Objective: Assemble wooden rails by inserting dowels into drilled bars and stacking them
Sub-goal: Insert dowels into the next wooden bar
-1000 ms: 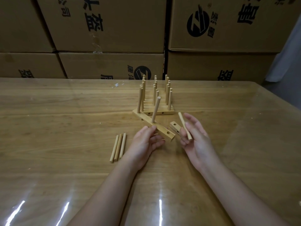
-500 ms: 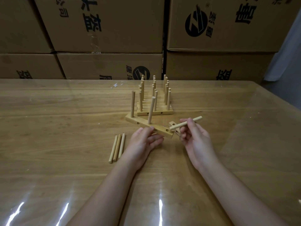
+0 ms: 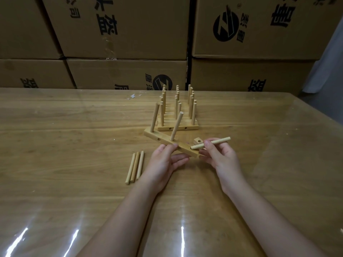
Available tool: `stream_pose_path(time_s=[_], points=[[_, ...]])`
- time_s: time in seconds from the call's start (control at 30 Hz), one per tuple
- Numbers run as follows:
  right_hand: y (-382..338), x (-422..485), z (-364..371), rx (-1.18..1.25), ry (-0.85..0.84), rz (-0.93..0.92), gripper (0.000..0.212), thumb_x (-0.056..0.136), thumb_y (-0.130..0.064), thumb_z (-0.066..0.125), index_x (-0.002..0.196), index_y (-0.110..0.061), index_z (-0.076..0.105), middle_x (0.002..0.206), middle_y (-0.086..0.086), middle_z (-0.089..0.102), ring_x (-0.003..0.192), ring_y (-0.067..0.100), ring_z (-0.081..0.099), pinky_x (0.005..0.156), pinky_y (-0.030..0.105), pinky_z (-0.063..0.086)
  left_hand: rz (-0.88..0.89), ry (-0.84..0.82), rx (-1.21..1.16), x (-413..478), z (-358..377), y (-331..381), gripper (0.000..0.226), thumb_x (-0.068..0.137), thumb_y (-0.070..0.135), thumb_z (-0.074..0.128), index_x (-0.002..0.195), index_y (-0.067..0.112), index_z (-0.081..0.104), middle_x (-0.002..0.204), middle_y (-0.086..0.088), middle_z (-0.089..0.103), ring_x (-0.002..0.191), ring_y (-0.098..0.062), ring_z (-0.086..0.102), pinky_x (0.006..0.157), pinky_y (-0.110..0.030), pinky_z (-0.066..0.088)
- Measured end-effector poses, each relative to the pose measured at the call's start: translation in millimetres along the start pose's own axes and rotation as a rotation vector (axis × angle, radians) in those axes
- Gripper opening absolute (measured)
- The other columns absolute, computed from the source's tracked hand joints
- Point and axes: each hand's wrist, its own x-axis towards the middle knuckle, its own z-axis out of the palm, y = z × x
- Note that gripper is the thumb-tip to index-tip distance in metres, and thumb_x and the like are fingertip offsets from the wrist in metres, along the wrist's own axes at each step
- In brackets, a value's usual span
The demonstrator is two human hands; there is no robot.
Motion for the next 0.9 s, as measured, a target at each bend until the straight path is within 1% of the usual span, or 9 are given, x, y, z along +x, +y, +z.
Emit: stream_pose_path(time_s=[0.1,0.2,0.3,0.43,0.57,0.7,0.8,0.9], points=[[-0.5,-1.1,1.2,0.009,-0.010,0.004,0.006,0.090,-0.016,0.058,0.095,-0.013,0.059,0.092,0.006,0.069,0.078,0.014,0.070,0.063,0.025,0.057,0.007,0.001,0.014,-0.6,-0.2,-0.5,0.024,0.098,0.013,0.046,0.118,-0.001,0.049,0.106,-0.017,0.070,0.097,-0.031,0.068,0.087,-0.036,0.056],[0.0,-0.9,1.3,-0.004,-0.016,-0.020,0.003,0.092,-0.013,0.055,0.094,-0.013,0.056,0.091,0.008,0.069,0.079,0.015,0.071,0.062,0.025,0.057,0.000,-0.003,0.050,-0.4,-0.5,-1.2,0.030,0.099,0.013,0.046,0.124,-0.004,0.048,0.111,-0.020,0.068,0.101,-0.031,0.067,0.088,-0.035,0.056],[0.6,-0.5,1.2,-0.005,-0.027,-0.038,0.002,0.093,-0.012,0.054,0.093,-0.013,0.056,0.090,0.008,0.070,0.081,0.016,0.071,0.062,0.024,0.056,-0.004,-0.019,0.044,0.3,-1.7,-1.8,0.031,0.099,0.013,0.046,0.125,-0.004,0.047,0.110,-0.020,0.069,0.102,-0.031,0.067,0.086,-0.034,0.057],[2.2,0.5,1.6,-0.035,-0.034,-0.061,0.003,0.094,-0.011,0.052,0.093,-0.012,0.054,0.093,0.013,0.069,0.081,0.016,0.070,0.062,0.024,0.056,0.007,-0.039,0.041,2.2,-3.0,-4.2,0.026,0.099,0.012,0.046,0.121,-0.002,0.049,0.107,-0.019,0.070,0.099,-0.030,0.069,0.081,-0.032,0.058],[4.2,1.7,0.5,-0.147,-0.036,-0.107,0.004,0.094,-0.011,0.051,0.091,-0.014,0.053,0.097,0.014,0.067,0.087,0.017,0.069,0.067,0.030,0.058,0.009,-0.046,0.052,3.7,-4.2,-6.8,0.023,0.099,0.011,0.046,0.118,0.000,0.050,0.103,-0.017,0.072,0.091,-0.026,0.071,0.074,-0.029,0.058],[5.4,1.9,-2.0,-0.285,-0.059,-0.161,0.010,0.094,-0.013,0.051,0.088,-0.021,0.052,0.097,0.007,0.068,0.087,0.010,0.068,0.069,0.031,0.057,0.017,-0.043,0.088,4.3,-4.8,-9.2,0.020,0.098,0.011,0.048,0.114,0.000,0.052,0.099,-0.017,0.073,0.089,-0.026,0.072,0.073,-0.029,0.059],[4.8,2.4,-3.3,-0.359,-0.077,-0.186,0.010,0.093,-0.015,0.052,0.088,-0.024,0.052,0.093,0.000,0.068,0.086,0.011,0.067,0.067,0.030,0.057,0.015,-0.035,0.097,4.3,-5.1,-10.0,0.019,0.098,0.011,0.048,0.114,0.000,0.051,0.099,-0.018,0.072,0.088,-0.027,0.072,0.075,-0.030,0.059],[3.9,2.6,-4.7,-0.447,-0.097,-0.233,0.011,0.093,-0.015,0.053,0.089,-0.026,0.053,0.087,-0.006,0.068,0.084,0.005,0.067,0.063,0.027,0.058,0.022,-0.029,0.127,4.5,-5.6,-10.6,0.017,0.098,0.012,0.048,0.111,0.003,0.053,0.098,-0.018,0.073,0.089,-0.028,0.071,0.077,-0.031,0.059]])
